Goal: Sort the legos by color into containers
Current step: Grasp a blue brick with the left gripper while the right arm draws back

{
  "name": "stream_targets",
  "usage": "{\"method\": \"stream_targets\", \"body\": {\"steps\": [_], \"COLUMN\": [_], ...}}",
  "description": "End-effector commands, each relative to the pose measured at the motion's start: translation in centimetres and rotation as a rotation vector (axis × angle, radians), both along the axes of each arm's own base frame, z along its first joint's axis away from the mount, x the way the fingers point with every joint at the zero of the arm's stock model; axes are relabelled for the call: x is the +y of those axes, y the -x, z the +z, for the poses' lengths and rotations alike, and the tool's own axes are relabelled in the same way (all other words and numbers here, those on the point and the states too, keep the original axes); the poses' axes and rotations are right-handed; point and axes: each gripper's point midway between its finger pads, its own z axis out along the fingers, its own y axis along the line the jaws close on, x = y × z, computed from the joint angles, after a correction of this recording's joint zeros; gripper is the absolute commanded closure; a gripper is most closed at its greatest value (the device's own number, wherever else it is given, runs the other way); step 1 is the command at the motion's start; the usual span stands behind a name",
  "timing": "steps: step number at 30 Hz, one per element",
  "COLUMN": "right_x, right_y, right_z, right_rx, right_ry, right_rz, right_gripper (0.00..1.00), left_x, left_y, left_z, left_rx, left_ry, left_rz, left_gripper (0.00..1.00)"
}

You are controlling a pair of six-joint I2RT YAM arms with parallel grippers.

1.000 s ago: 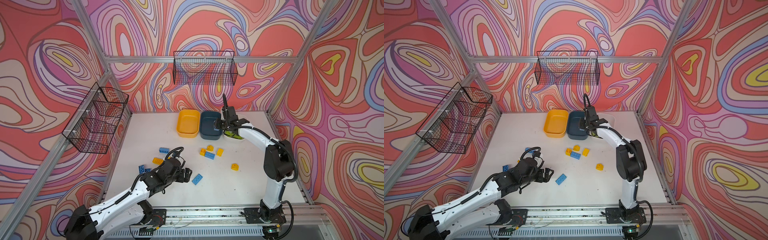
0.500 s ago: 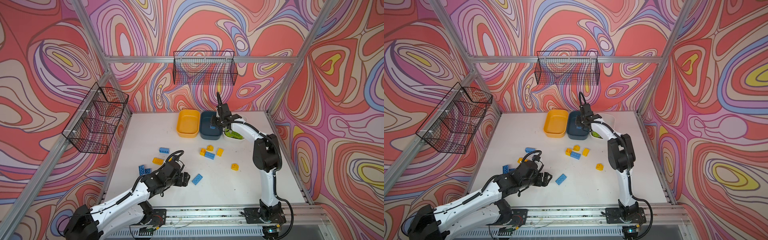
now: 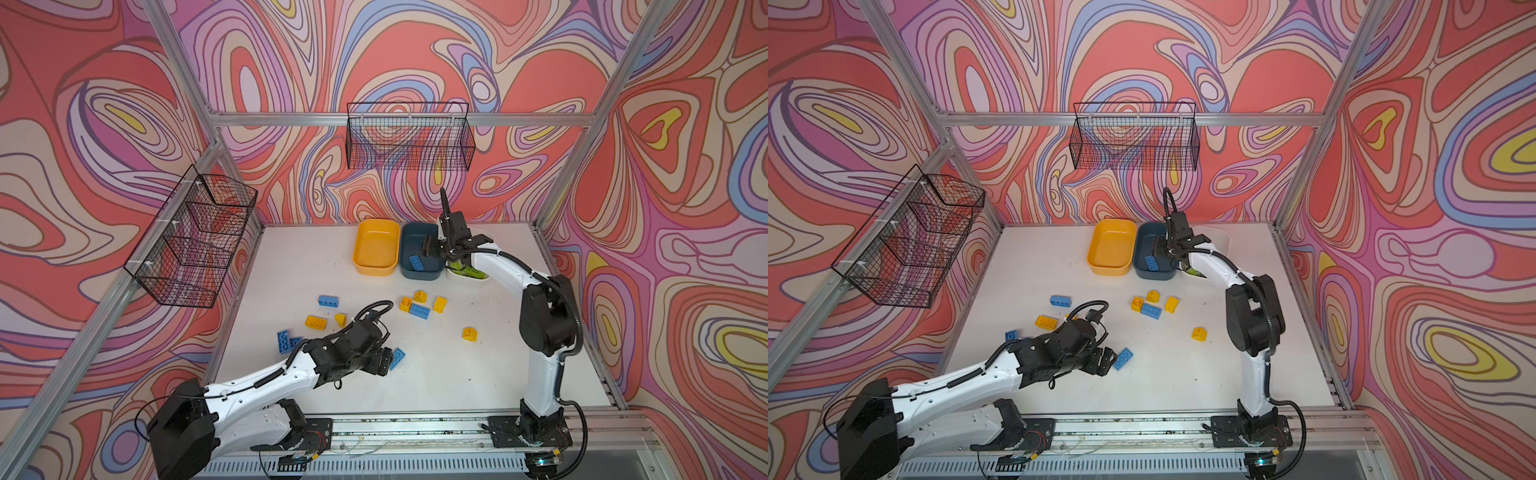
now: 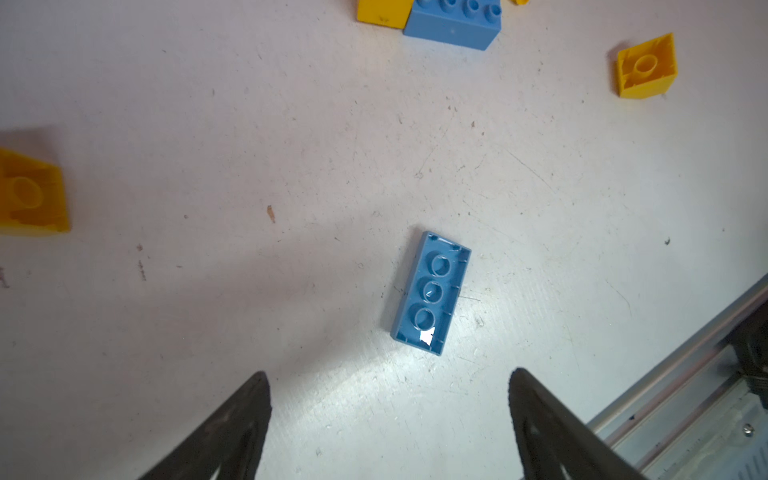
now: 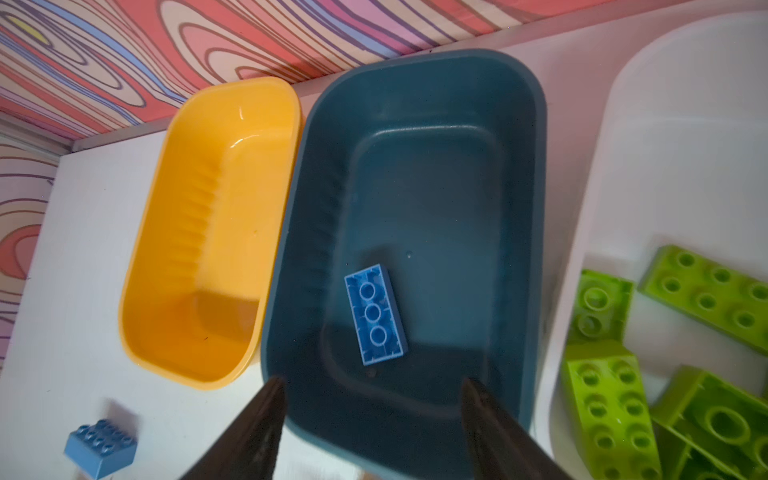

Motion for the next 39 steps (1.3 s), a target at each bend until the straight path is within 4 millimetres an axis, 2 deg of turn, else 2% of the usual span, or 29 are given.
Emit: {"method": "stream_targets", "body": {"steps": [1, 4, 11, 15, 22, 26, 31, 35, 39], "right_x": [-0.3, -1.4, -3.8, -4.8, -5.4, -5.9, -6.4, -6.7, -6.7], "right_y": [1.8, 4.7, 10.0, 11.7, 13.4, 13.7, 14.2, 14.5, 14.9], "right_z": [6.5, 8.0, 8.0, 8.1, 8.1, 7.4, 6.3, 5.5, 4.2], "right_rx": [-0.157, -0.203, -0.224, -0.231, -0.237, -0.232, -0.22, -0.209, -0.189], "right_ry": [-0.092, -0.138, -0.153, -0.139, -0.146, -0.116, -0.094, -0.079, -0.082], "right_rz": [-0.007, -0.019, -0.043, -0.053, -0.05, -0.056, -0.066, -0.072, -0.07], "right_gripper": [0.3, 0.3, 0.3, 0.3, 0.3, 0.3, 0.3, 0.3, 0.3], "left_x": [-0.7, -1.4, -3.2, -3.6, -3.8, -4.0, -4.7, -5.4, -6.5], "left_y": [-0.4, -0.3, 0.1, 0.2, -0.4, -0.6, -1.0, -1.6, -3.2], "left_z": [-1.0, -2.3, -4.3, -5.3, -6.1, -6.2, -5.2, -3.5, -0.5], "left_rx": [-0.001, 0.033, 0.059, 0.067, 0.088, 0.09, 0.068, 0.034, -0.014], "left_ry": [-0.055, -0.083, -0.17, -0.236, -0.316, -0.323, -0.299, -0.276, -0.23], "left_rz": [-0.028, -0.048, -0.114, -0.127, -0.105, -0.105, -0.117, -0.127, -0.124], "left_gripper": [0.11, 0.12, 0.15, 0.21, 0.47, 0.56, 0.7, 0.71, 0.71]}}
